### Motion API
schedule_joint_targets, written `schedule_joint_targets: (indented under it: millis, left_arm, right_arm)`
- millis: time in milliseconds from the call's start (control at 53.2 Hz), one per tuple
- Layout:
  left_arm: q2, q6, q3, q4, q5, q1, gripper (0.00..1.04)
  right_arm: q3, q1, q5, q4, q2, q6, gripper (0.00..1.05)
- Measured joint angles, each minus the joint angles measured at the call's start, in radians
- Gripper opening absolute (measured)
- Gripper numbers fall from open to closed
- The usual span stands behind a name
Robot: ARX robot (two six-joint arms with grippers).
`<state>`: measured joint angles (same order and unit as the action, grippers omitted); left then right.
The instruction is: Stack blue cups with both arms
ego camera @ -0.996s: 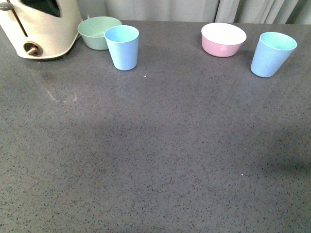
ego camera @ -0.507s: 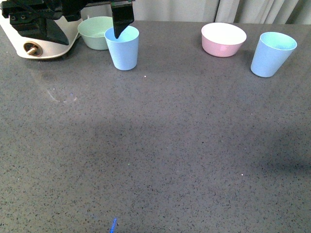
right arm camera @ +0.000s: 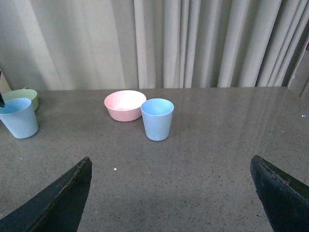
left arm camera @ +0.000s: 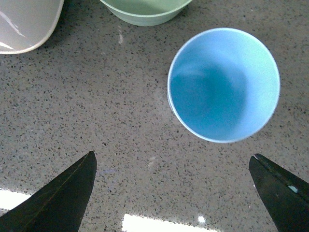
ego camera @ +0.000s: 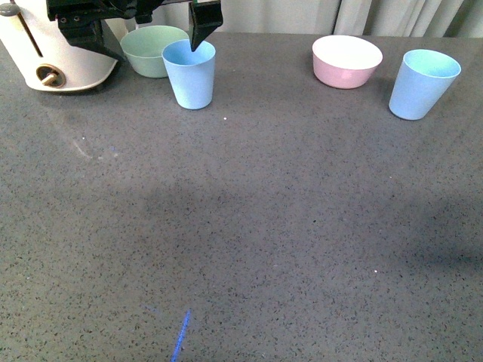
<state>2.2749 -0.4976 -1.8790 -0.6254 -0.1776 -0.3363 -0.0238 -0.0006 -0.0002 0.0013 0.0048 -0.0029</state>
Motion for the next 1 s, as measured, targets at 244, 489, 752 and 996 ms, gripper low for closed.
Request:
schedule_joint_targets:
  millis: [244, 489, 752, 996]
  left_arm:
    - [0.104, -0.029, -0.175, -0.082, -0.011, 0.030, 0.96]
    - [0.168, -0.035, -0.260, -0.121, -0.014, 0.029, 0.96]
    - [0.193, -0.047, -0.240, -0.103, -0.016, 0.022, 0.96]
    - [0.181, -0.058, -0.177, -0.101, -0.006, 0.011, 0.62]
  right_arm:
    - [0.000, 0.000, 0.000, 0.000, 0.000, 0.000, 0.96]
    - [0.000, 0.000, 0.000, 0.000, 0.000, 0.000, 0.96]
    - [0.000, 0.000, 0.000, 0.000, 0.000, 0.000, 0.96]
    - [0.000, 0.000, 0.000, 0.000, 0.000, 0.000, 0.96]
